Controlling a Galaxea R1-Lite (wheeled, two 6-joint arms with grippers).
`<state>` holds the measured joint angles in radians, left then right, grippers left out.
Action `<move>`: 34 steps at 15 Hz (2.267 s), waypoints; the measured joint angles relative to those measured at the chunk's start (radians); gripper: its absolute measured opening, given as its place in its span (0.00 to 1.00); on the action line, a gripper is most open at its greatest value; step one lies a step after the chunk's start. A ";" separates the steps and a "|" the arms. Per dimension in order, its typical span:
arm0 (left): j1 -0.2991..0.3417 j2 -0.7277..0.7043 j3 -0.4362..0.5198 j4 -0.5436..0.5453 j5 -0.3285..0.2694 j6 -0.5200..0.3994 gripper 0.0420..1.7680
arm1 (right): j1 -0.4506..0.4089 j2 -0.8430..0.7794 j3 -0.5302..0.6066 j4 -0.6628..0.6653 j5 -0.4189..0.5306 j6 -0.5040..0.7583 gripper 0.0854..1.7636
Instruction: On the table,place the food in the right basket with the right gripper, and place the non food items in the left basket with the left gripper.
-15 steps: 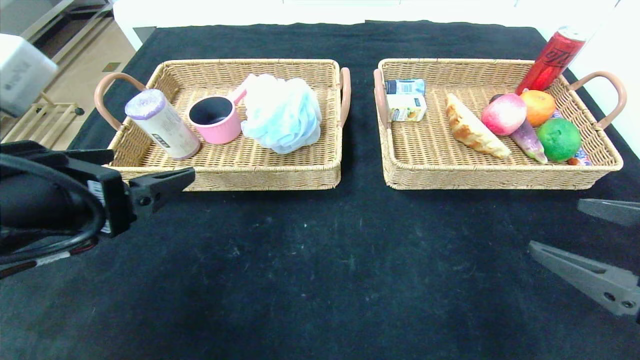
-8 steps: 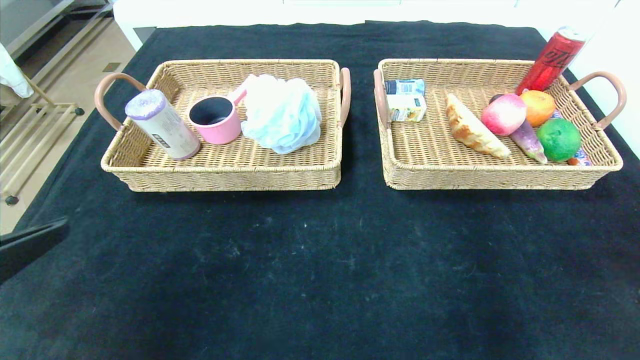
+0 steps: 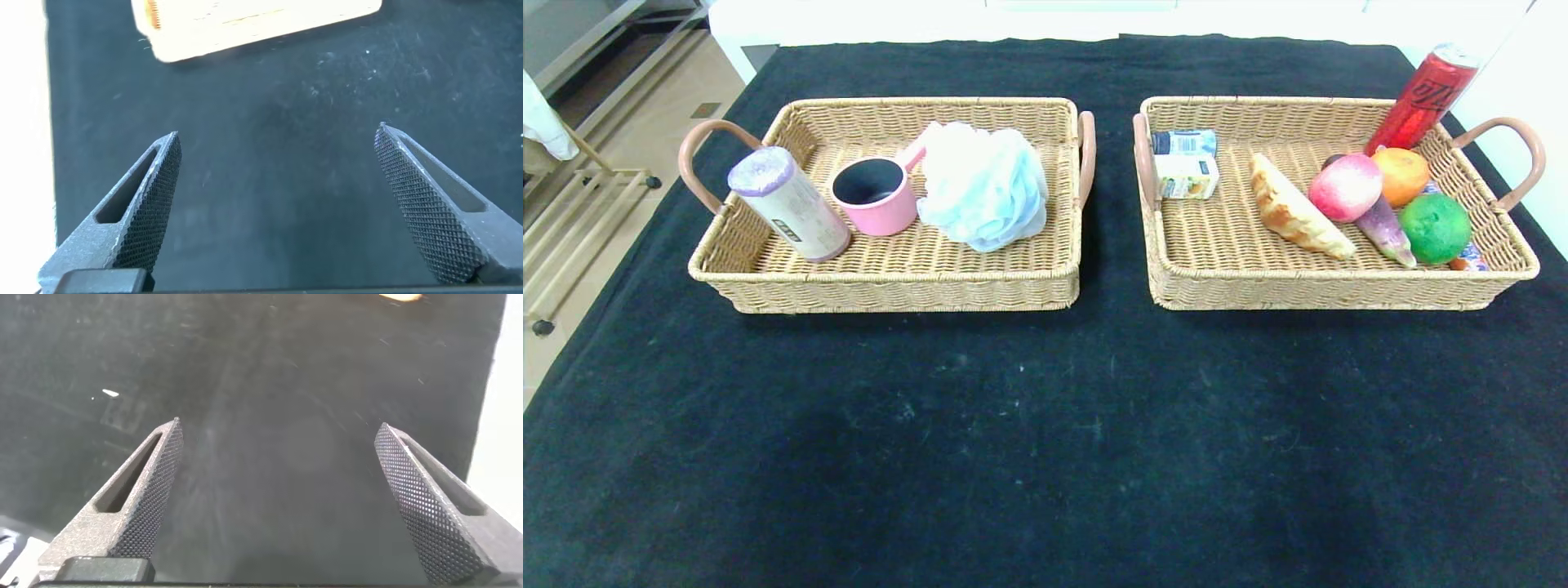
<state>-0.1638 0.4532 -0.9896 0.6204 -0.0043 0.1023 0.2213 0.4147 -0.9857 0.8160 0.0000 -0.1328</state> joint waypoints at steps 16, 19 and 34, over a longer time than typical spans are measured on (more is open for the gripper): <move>0.089 -0.178 0.001 0.152 -0.145 0.032 0.97 | -0.208 -0.279 0.128 0.146 0.180 0.073 0.97; 0.107 -0.181 0.003 0.182 -0.145 0.034 0.97 | -0.210 -0.326 0.176 0.145 0.200 0.057 0.97; 0.164 -0.450 0.745 -0.567 -0.079 0.038 0.97 | -0.212 -0.415 0.776 -0.769 0.085 0.050 0.97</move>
<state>0.0000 0.0032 -0.2443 0.0534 -0.0836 0.1404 0.0089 0.0000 -0.2102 0.0474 0.0847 -0.0826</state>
